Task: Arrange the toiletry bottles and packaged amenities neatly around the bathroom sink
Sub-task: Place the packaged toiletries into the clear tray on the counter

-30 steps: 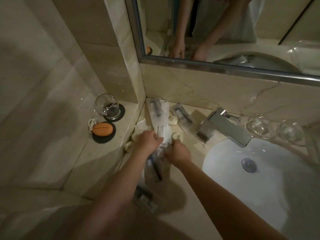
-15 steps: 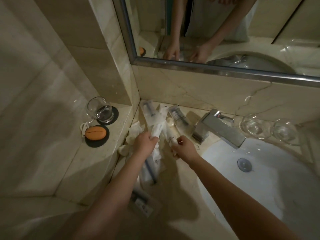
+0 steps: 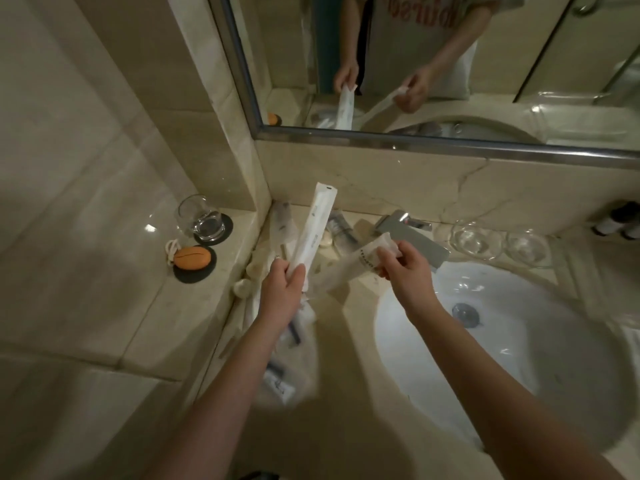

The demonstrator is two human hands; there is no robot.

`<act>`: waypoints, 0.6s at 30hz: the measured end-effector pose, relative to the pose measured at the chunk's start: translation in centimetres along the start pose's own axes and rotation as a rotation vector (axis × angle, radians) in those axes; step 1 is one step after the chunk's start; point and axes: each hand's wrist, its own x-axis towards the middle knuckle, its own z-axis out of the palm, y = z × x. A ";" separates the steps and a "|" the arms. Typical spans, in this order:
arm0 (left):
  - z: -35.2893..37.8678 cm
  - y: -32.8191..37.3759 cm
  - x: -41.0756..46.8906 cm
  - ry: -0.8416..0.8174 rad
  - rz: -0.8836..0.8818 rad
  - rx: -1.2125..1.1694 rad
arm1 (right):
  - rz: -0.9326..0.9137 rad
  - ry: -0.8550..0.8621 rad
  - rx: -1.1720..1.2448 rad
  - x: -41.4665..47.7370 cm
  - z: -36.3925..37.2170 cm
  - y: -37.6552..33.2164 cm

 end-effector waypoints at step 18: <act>15.9 9.0 -10.9 -0.395 0.218 -0.093 | 0.060 0.416 0.271 -7.7 -21.8 3.5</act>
